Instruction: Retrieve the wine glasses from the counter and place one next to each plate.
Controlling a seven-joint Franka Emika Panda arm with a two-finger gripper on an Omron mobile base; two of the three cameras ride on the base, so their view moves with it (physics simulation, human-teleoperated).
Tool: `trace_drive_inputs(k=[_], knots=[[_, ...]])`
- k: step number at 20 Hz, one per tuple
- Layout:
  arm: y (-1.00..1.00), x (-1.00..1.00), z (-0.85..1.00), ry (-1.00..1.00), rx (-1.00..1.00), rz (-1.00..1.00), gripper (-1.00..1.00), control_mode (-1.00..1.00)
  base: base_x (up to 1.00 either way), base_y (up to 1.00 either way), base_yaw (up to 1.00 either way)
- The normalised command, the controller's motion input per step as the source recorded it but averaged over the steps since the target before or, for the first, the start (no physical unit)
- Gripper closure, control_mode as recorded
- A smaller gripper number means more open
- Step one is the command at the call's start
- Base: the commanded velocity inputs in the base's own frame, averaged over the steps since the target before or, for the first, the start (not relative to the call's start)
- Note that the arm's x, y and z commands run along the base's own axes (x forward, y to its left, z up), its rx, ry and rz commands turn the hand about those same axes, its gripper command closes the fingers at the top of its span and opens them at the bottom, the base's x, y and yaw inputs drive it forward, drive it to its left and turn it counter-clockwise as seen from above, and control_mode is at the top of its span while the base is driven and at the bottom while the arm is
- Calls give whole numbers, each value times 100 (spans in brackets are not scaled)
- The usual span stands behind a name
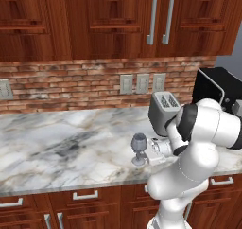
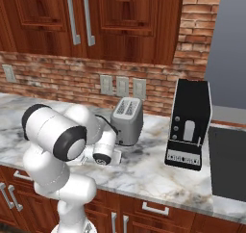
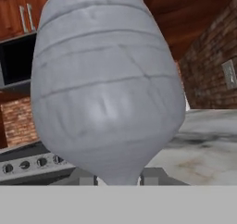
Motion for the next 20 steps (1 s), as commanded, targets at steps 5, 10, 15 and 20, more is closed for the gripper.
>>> trace_drive_inputs(k=[5,10,15,20], knots=[[-26,-22,84,-7,8,0,100,-100,0,0,0],[-55,-23,100,-3,5,-2,100,-100,0,0,0],[-56,-17,100,0,0,-7,100,-100,0,0,0],[-57,-32,100,5,0,-12,100,-100,0,0,0]])
